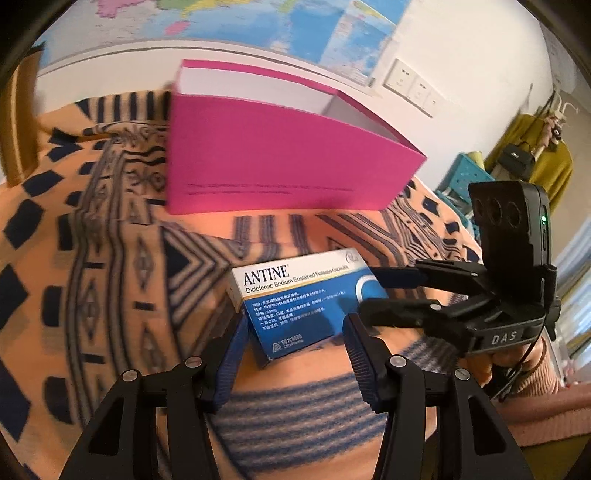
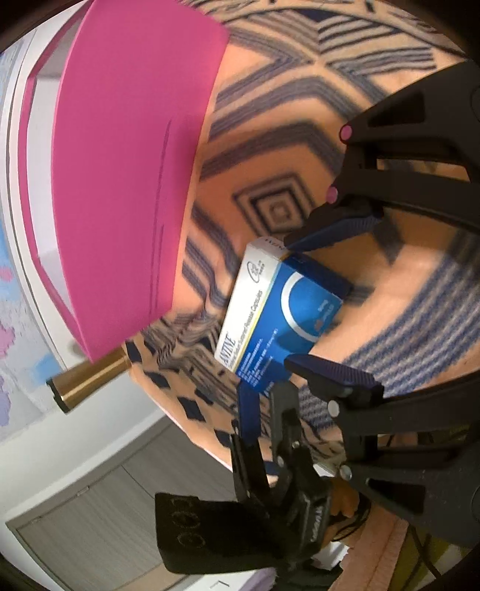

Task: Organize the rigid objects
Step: 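Move the right gripper to the blue ANTINE medicine box and grasp it, then lift the ANTINE box with the right gripper toward the magenta box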

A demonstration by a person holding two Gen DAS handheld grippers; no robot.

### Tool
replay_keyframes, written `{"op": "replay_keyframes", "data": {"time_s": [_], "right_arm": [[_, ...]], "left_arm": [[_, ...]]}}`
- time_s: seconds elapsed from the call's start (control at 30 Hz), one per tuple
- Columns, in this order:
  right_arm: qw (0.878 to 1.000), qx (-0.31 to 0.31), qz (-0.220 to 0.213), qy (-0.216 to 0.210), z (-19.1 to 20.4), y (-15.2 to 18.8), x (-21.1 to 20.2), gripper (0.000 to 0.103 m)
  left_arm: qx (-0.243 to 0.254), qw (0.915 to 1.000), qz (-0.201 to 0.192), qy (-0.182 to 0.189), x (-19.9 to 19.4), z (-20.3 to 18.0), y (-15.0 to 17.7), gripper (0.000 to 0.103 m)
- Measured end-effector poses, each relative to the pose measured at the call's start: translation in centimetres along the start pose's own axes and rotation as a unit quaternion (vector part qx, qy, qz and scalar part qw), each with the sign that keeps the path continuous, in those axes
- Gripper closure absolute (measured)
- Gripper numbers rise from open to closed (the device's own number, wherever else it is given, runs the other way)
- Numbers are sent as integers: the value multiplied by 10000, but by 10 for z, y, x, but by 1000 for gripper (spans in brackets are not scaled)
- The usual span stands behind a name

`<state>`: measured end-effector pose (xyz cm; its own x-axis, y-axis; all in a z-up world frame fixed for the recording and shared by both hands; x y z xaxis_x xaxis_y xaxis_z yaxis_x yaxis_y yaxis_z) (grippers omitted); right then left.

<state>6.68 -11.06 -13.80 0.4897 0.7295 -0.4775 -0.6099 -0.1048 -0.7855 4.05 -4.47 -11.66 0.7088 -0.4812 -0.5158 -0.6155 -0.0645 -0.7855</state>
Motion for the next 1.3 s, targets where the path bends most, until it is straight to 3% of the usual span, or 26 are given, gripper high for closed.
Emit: {"op": "replay_keyframes", "data": {"time_s": [0.67,1.3], "right_arm": [[9993,151,-141,305,-22,-1,-15,43],[9978,75,-384,535,-29,-14,-36,43]], "left_arm": [[173,9998,76,-45,18,-23,-1,51],[299,9994,-74,170,20,-45,-22,51]]}}
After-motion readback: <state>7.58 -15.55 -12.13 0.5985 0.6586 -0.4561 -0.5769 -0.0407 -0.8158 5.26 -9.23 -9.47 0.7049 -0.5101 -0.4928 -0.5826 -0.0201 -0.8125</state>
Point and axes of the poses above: each gripper's, at about its wrist camera, not at the fingertips, and x roughly the way its jaws point, z to its left, y to its underside, the point moved 10 cm from there along x, roughly the way its jaws point, and after that the axes turned 15 degrees about -z, right-handed, at the moved point
